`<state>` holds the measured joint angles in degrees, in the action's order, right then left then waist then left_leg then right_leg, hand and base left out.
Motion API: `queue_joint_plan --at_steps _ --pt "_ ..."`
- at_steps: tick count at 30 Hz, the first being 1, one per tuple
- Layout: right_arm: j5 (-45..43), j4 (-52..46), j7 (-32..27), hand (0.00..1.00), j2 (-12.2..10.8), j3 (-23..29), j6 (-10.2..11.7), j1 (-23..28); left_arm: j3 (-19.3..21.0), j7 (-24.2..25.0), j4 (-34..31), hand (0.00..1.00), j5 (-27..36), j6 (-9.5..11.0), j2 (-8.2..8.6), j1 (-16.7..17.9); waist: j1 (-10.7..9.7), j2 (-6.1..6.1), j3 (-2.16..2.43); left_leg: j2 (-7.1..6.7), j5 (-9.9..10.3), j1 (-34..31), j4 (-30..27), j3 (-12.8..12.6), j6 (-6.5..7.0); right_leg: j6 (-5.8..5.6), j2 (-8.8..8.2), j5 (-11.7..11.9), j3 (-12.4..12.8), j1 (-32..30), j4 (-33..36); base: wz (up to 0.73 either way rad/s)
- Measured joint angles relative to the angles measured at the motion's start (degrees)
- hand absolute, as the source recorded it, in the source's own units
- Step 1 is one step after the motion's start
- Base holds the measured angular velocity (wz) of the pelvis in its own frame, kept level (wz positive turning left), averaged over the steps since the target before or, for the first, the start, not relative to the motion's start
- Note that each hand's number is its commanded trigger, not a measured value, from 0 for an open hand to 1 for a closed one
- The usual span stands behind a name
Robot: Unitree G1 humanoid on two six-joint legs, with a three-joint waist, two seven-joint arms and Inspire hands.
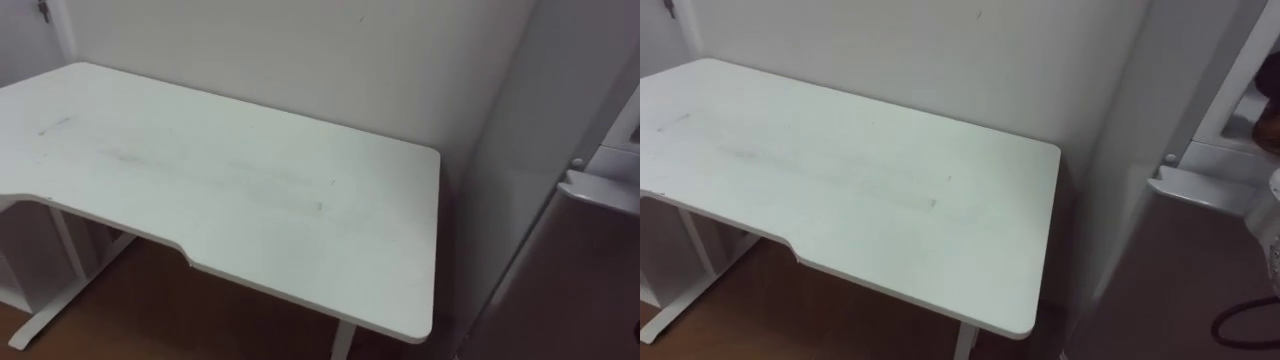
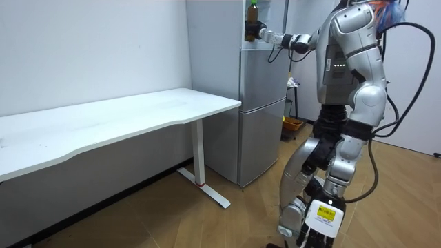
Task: Put the bottle in the upper fridge
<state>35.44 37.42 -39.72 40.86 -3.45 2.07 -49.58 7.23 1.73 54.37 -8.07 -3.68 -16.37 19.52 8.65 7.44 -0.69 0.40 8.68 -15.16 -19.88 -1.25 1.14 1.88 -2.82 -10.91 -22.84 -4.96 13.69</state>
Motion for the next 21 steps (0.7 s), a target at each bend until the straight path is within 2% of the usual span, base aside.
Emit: queue_joint_plan --at_steps 2,4,9,10,11,12,13,18,21 --pt "0.27 0.38 0.51 1.00 0.00 -0.03 0.51 0.00 -0.86 0.00 -0.51 0.00 0.00 0.00 -0.44 0.00 0.06 -0.01 0.00 0.02 -0.10 0.01 0.01 0.00 -0.02 0.03 -0.01 0.02 -0.02 -0.03 0.02 0.00" --pt "0.78 1.98 1.55 1.00 0.00 -0.47 2.09 -0.07 -1.76 0.00 -0.49 0.00 0.19 0.02 -0.64 -0.24 0.36 -0.04 -0.03 0.03 -0.13 0.39 0.06 0.00 -0.06 0.07 -0.01 0.04 -0.02 0.14 0.02 0.00" --pt "0.44 6.71 3.13 1.00 0.00 -1.61 3.14 -2.34 -1.86 0.00 -0.33 0.00 1.63 -0.18 -0.68 -1.60 0.95 -0.32 -0.22 0.06 -0.24 0.59 0.29 0.06 -0.22 0.25 0.02 -0.09 0.35 0.03 0.00 0.00" --pt "0.41 7.46 3.99 0.63 0.01 -1.58 3.48 -2.48 -1.85 0.00 -0.22 0.00 1.66 -0.26 -0.68 -1.88 1.02 -0.31 -0.21 0.07 -0.26 0.61 0.30 0.07 -0.25 0.27 0.11 -0.10 0.59 0.03 -0.02 0.00" --pt "0.42 7.74 4.33 0.37 0.01 -1.57 3.59 -2.53 -1.86 0.00 -0.18 0.00 1.68 -0.32 -0.68 -1.98 1.05 -0.29 -0.20 0.08 -0.26 0.62 0.30 0.07 -0.26 0.27 0.14 -0.10 0.66 0.04 -0.02 0.00" --pt "0.42 8.34 4.92 0.04 0.01 -1.57 3.68 -2.74 -1.86 0.00 -0.17 0.00 1.72 -0.56 -0.68 -2.14 1.05 -0.28 -0.19 0.08 -0.28 0.63 0.29 0.07 -0.28 0.28 0.18 -0.09 0.75 0.05 -0.02 0.00" --pt "0.42 9.05 5.56 0.00 0.02 -1.57 3.79 -3.10 -1.85 0.00 -0.16 0.00 1.72 -0.76 -0.68 -2.24 1.06 -0.30 -0.21 0.09 -0.29 0.63 0.29 0.07 -0.29 0.29 0.21 -0.09 0.81 0.04 -0.05 0.00" --pt "0.40 10.43 6.52 0.00 0.06 -1.46 4.61 -3.24 -1.83 0.00 0.59 0.00 1.72 -1.09 -0.68 -2.38 1.12 -0.33 -0.23 0.11 -0.30 0.49 0.27 0.11 -0.31 0.30 0.29 -0.08 0.84 -0.08 -0.17 0.00" --pt "0.22 12.27 7.54 0.00 0.07 -1.58 4.00 -3.23 -1.84 0.00 0.81 0.00 1.75 -1.16 -0.68 -2.49 1.24 -0.36 -0.24 0.13 -0.31 0.41 0.28 0.11 -0.32 0.32 0.33 -0.07 0.86 -0.13 -0.24 0.00"
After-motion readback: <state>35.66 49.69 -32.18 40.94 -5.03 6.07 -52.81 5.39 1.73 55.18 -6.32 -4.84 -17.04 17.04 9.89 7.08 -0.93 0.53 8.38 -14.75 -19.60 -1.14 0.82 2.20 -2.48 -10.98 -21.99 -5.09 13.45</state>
